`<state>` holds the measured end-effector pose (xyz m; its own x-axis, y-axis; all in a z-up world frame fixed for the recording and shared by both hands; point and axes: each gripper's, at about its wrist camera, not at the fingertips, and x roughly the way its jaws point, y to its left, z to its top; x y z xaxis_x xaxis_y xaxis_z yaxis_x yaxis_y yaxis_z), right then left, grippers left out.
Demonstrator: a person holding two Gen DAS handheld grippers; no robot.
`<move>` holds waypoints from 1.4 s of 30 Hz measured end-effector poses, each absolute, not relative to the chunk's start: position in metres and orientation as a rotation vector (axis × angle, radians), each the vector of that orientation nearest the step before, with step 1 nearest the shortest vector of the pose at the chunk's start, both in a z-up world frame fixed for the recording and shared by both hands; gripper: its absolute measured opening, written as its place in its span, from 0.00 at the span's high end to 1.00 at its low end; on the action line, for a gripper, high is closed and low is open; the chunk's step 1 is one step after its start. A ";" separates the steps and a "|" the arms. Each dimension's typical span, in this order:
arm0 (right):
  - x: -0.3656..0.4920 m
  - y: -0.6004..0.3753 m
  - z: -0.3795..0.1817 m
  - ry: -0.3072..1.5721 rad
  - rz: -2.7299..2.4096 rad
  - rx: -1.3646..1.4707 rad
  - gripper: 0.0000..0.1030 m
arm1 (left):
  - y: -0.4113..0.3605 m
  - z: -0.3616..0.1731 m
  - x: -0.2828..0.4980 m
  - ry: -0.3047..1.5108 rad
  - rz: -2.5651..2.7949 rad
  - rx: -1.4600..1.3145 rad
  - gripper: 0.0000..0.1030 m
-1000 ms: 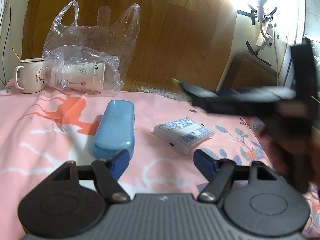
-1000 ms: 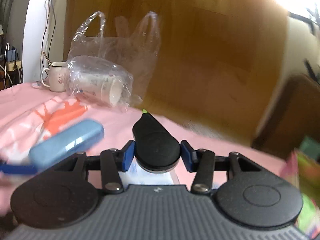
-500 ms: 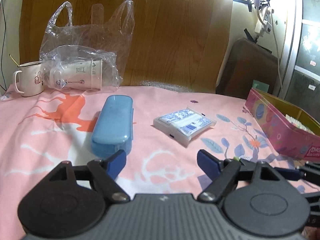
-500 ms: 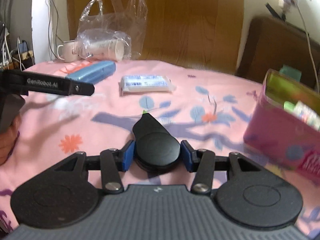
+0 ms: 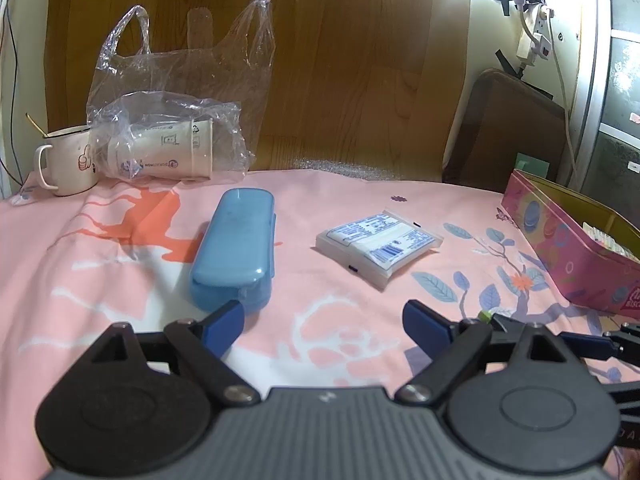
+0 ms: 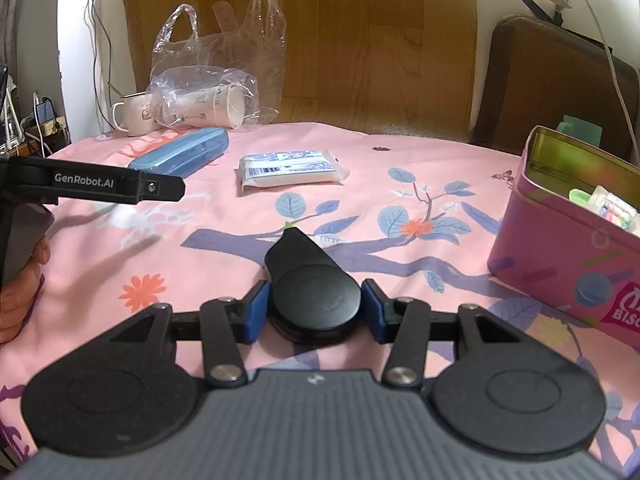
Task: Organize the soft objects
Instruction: 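Lift the black clip with the right gripper, then drop the black clip into the pink tin and open the right gripper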
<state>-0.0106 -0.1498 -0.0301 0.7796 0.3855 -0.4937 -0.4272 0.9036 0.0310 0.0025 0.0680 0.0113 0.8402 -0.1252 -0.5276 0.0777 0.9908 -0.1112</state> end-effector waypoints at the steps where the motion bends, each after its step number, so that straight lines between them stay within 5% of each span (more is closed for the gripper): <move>1: -0.012 -0.150 -0.030 0.514 0.441 -0.090 0.49 | 0.068 0.011 0.002 0.561 -0.109 -0.086 0.14; 19: -0.038 -0.167 -0.031 0.552 0.567 0.165 0.49 | 0.025 0.020 0.002 0.831 -0.434 -0.333 0.39; 23: -0.041 -0.173 -0.032 0.536 0.570 0.201 0.49 | 0.006 0.014 -0.001 0.882 -0.472 -0.345 0.61; 36: -0.031 -0.253 0.025 0.223 0.276 0.118 0.49 | -0.090 0.081 0.041 0.747 -0.642 -0.217 0.63; 42: 0.002 -0.301 0.024 0.219 0.102 0.054 0.49 | -0.167 0.099 0.080 0.699 -0.734 -0.163 0.64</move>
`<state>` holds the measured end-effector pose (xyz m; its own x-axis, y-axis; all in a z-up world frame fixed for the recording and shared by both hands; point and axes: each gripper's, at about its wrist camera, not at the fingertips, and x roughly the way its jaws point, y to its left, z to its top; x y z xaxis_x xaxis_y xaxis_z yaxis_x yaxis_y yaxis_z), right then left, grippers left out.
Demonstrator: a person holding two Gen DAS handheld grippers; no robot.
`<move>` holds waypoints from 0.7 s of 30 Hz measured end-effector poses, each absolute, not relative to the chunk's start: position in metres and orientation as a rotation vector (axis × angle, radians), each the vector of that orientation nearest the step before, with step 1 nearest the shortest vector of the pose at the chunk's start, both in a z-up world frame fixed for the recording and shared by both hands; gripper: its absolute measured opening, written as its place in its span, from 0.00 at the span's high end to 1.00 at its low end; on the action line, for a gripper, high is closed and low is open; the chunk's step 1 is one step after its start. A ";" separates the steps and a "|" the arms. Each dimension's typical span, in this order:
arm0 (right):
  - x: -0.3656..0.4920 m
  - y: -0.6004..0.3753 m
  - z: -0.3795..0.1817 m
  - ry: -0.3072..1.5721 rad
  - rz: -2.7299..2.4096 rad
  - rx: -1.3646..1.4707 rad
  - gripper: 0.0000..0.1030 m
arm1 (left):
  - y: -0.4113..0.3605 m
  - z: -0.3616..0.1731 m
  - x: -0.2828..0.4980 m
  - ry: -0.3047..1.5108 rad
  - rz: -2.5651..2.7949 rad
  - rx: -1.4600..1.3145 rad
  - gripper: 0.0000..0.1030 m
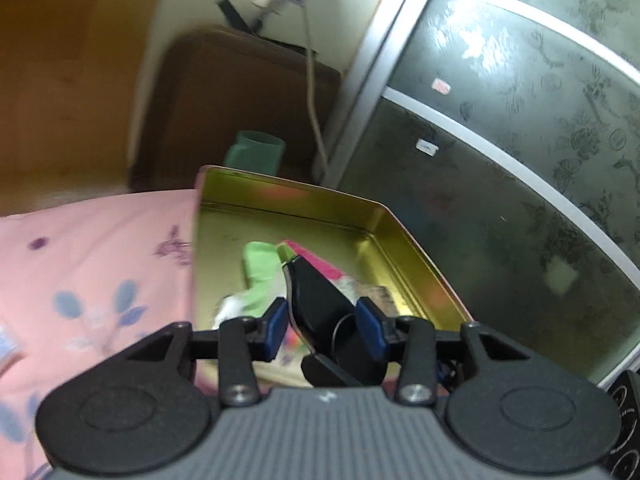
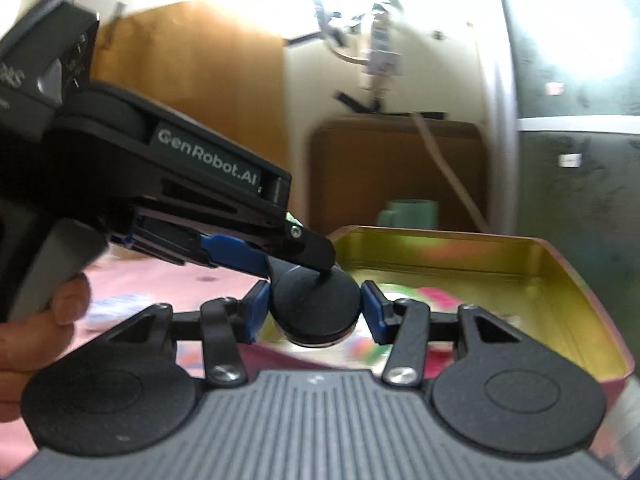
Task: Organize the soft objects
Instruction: 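Drop the black clip into the pink tin and open the right gripper, then withdraw the right gripper from the pink tin toward the wipe pack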
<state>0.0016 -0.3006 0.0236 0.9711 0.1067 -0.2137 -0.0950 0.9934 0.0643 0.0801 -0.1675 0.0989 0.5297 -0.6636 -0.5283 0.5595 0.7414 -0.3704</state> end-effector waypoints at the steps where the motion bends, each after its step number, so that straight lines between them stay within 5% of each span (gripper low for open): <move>1: 0.006 -0.307 0.020 0.226 0.070 0.036 0.49 | -0.179 0.098 0.086 0.705 -0.742 -0.158 0.64; 13: -0.008 -0.350 -0.001 0.245 -0.085 0.140 0.47 | -0.224 0.063 0.102 0.770 -0.691 -0.115 0.58; 17: -0.028 -0.342 0.001 0.203 -0.065 0.239 0.47 | -0.208 0.069 0.087 0.748 -0.643 -0.079 0.38; 21: -0.044 -0.325 0.006 0.186 -0.056 0.294 0.47 | -0.184 0.081 0.057 0.651 -0.563 0.000 0.35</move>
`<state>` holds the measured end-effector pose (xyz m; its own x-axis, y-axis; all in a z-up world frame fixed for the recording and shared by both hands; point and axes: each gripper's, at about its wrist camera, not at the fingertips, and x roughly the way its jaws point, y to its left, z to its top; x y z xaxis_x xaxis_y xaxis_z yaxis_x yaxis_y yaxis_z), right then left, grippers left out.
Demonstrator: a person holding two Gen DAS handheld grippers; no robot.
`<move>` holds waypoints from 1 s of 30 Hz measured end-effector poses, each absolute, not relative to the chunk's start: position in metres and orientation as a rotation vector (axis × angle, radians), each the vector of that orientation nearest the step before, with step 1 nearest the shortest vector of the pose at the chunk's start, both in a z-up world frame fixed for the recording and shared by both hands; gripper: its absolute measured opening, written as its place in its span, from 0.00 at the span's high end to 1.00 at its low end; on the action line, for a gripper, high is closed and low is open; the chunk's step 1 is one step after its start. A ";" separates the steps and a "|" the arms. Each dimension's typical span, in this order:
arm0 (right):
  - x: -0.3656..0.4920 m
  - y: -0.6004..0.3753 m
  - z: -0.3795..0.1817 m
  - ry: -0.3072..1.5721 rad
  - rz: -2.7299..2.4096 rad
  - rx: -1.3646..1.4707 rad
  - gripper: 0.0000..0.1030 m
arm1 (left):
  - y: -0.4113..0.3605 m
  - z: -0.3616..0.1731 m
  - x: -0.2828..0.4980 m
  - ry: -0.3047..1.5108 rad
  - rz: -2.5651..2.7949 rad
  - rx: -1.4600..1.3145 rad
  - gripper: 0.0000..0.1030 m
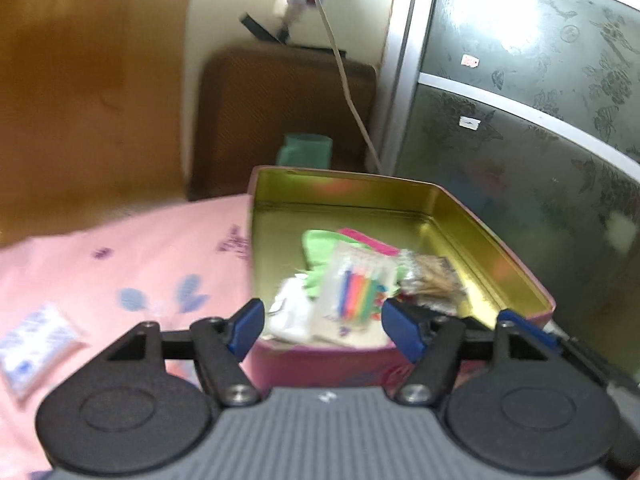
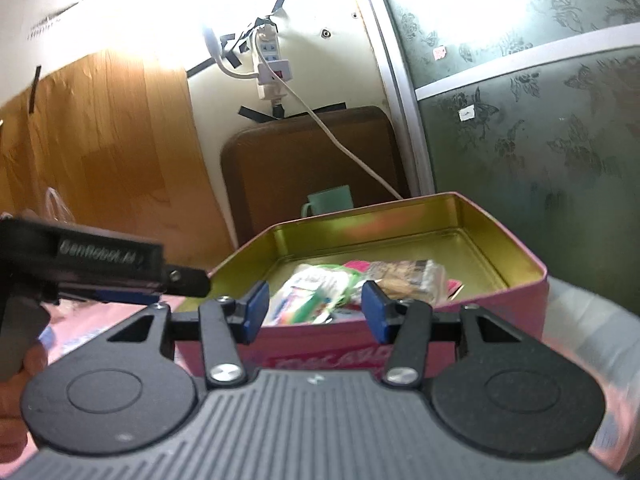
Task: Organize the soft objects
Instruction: 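Withdraw the right gripper from the pink tin toward the wipe pack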
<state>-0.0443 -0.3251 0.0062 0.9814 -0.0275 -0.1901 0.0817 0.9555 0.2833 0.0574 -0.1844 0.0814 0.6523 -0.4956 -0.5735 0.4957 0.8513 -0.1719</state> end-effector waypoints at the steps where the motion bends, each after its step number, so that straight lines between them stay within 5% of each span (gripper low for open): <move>1: -0.047 -0.321 0.007 0.187 -0.057 0.299 0.47 | -0.179 0.083 0.050 0.633 -0.548 0.017 0.35; 30: -0.032 -0.207 -0.012 0.433 0.154 0.250 0.46 | -0.016 0.024 0.005 0.623 -0.128 0.164 0.21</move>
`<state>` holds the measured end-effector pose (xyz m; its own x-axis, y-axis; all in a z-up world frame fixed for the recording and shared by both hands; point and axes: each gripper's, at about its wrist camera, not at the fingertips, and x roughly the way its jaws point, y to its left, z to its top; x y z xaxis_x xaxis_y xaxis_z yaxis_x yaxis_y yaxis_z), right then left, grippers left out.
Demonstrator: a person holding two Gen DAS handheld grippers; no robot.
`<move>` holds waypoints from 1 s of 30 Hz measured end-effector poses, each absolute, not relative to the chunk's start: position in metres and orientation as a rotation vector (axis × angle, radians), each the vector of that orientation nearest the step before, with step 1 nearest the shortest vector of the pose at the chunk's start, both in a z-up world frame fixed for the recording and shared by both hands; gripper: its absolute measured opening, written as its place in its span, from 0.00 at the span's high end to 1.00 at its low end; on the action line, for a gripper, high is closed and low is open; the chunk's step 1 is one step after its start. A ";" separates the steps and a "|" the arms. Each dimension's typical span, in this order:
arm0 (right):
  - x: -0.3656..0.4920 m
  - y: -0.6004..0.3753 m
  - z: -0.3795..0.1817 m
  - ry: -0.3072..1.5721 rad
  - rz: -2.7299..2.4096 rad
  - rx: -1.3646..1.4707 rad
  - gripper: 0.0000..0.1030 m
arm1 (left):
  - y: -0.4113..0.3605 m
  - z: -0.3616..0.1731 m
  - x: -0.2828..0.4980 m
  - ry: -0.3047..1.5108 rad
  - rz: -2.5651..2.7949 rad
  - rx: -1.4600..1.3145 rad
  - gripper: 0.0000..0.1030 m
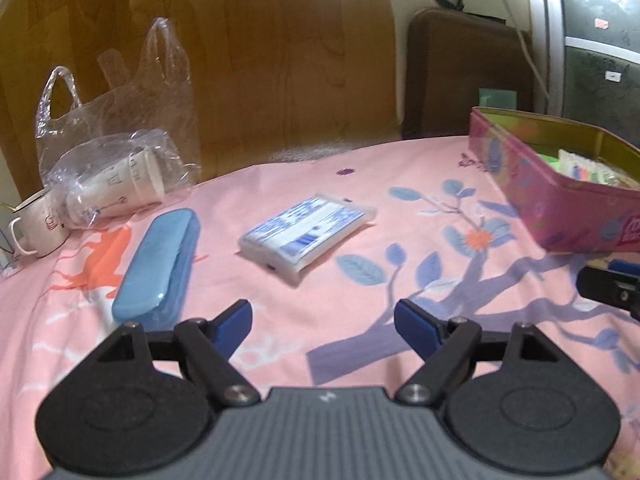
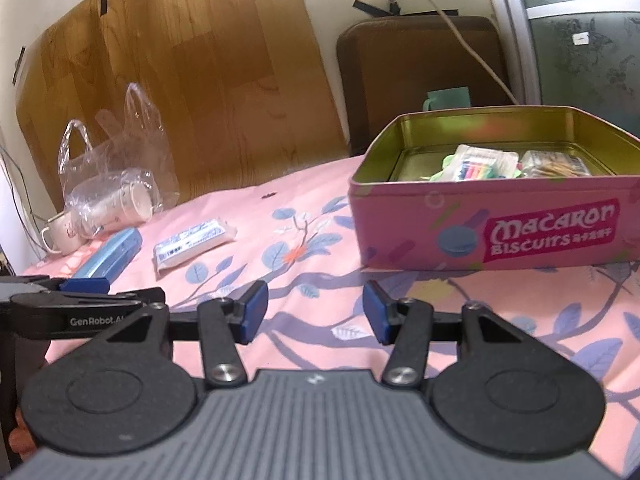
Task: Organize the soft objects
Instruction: 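Withdraw the right gripper from the pink tin toward the wipe pack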
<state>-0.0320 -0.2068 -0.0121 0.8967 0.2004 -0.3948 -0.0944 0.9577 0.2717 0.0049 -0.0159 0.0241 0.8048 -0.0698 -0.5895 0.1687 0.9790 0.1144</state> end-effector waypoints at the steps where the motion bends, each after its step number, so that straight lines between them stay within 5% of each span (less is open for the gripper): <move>1: -0.031 -0.206 -0.013 0.437 0.155 0.246 0.45 | -0.014 0.023 0.006 0.625 -0.122 0.166 0.20; 30: -0.022 -0.207 -0.027 0.498 0.213 0.297 0.36 | 0.001 0.005 0.020 0.671 -0.120 0.115 0.10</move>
<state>-0.0217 -0.2065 -0.0271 0.8580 0.2713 -0.4361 -0.1281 0.9353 0.3297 0.0200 0.0014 0.0050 0.7765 -0.0734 -0.6258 0.1473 0.9868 0.0670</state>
